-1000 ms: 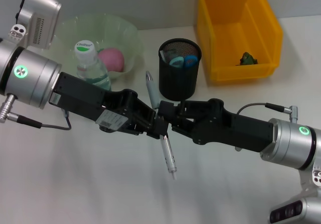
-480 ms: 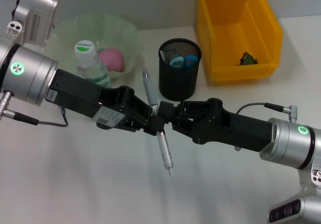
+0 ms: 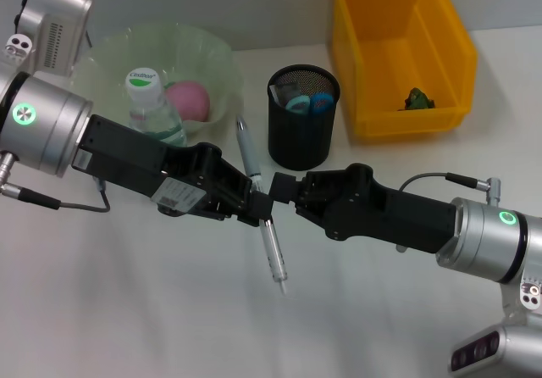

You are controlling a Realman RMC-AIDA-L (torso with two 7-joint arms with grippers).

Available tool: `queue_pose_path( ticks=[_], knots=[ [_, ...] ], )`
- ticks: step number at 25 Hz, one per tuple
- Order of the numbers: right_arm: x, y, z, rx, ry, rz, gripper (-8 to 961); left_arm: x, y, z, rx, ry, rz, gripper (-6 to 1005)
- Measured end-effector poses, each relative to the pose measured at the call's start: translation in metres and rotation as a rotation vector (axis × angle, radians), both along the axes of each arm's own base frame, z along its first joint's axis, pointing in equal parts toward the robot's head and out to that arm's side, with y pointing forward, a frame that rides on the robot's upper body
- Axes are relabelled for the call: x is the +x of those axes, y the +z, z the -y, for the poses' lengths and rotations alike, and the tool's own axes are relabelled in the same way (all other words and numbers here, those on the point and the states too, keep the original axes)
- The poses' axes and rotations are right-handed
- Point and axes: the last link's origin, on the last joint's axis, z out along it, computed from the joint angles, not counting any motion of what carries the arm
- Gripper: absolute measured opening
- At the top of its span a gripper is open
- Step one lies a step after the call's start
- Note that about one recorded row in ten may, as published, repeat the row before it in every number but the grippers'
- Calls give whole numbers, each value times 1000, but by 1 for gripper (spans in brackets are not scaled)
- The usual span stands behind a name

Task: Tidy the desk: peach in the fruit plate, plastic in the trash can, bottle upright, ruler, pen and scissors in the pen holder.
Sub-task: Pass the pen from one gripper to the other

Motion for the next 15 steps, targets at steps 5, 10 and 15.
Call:
queue_pose_path(
  ticks=[5,10,15],
  knots=[
    [1,1,0,6,-4,-2,53,-3,1,0,7,6,-3,175],
    [2,4,-1,24,-10,-12,113,-3,1,0,4,5,-8,176],
    [2,6,-1,36,-15,-21,246,-4,3,1,-1,-5,-13,177]
  ],
)
